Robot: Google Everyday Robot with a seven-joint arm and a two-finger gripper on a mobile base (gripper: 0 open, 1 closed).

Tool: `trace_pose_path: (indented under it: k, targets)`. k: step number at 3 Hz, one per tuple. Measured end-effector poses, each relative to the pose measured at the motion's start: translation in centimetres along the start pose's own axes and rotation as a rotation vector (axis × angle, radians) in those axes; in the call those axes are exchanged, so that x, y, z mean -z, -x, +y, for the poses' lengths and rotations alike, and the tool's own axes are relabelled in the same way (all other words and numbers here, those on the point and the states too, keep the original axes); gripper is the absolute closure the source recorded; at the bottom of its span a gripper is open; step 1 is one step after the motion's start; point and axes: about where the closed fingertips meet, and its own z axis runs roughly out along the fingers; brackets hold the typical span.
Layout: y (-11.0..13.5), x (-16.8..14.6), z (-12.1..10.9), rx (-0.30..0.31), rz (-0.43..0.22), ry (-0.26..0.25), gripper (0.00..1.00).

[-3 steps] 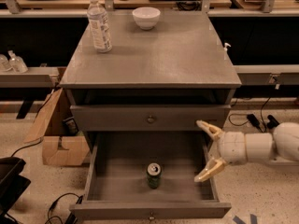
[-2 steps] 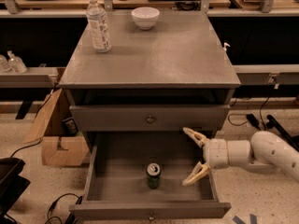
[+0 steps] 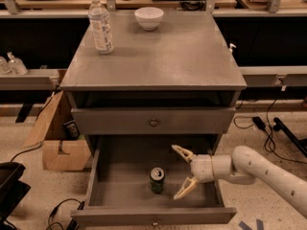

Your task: Pick green can from middle drawer and place on counter

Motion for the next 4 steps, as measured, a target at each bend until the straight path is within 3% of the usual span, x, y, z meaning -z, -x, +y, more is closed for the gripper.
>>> trace_pose_path:
  k: [2, 3, 4]
  targets:
    - [-4.7, -5.8, 1.3, -0.052, -0.031, 0.046, 0.0]
    - [-5.7, -8.5, 1.5, -0.075, -0.035, 0.075, 0.0]
    - [-6.8, -10.4, 1.9, -0.098, -0.001, 0.108, 0.14]
